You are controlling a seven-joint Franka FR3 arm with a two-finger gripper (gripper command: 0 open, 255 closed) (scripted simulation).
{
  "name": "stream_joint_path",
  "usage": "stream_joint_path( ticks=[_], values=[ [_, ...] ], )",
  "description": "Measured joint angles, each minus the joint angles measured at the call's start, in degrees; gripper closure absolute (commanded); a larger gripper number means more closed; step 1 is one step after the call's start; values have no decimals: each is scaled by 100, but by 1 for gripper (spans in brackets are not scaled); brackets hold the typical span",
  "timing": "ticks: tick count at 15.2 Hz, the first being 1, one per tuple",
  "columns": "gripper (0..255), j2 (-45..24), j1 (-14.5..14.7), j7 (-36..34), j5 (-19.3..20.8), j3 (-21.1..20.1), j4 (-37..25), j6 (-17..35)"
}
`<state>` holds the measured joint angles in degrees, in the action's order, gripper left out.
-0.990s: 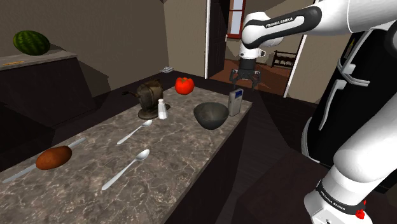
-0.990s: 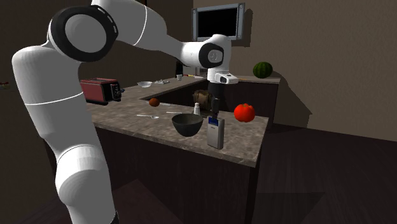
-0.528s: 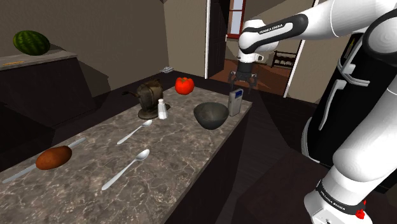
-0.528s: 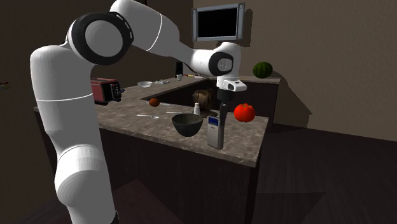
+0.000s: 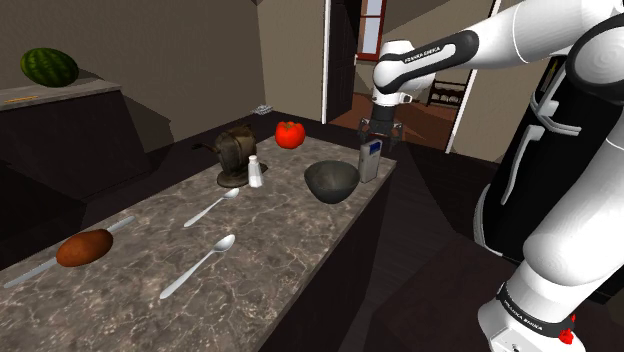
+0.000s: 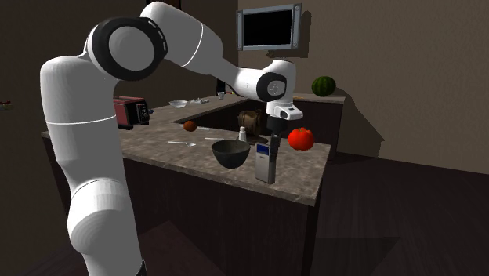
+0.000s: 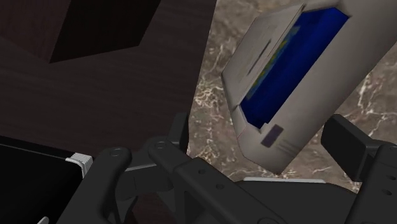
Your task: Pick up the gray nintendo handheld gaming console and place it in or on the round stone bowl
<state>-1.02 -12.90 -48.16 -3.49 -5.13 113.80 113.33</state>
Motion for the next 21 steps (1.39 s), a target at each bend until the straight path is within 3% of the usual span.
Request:
stream_joint_path(
  ticks=[2,3,13,21],
  values=[
    [0,-2,0,0,0,0,0,2],
    [255,-2,0,0,0,0,0,2],
    [255,2,-2,0,1,3,-3,5],
    [255,101,0,-31,2,0,-416,-516]
  ],
)
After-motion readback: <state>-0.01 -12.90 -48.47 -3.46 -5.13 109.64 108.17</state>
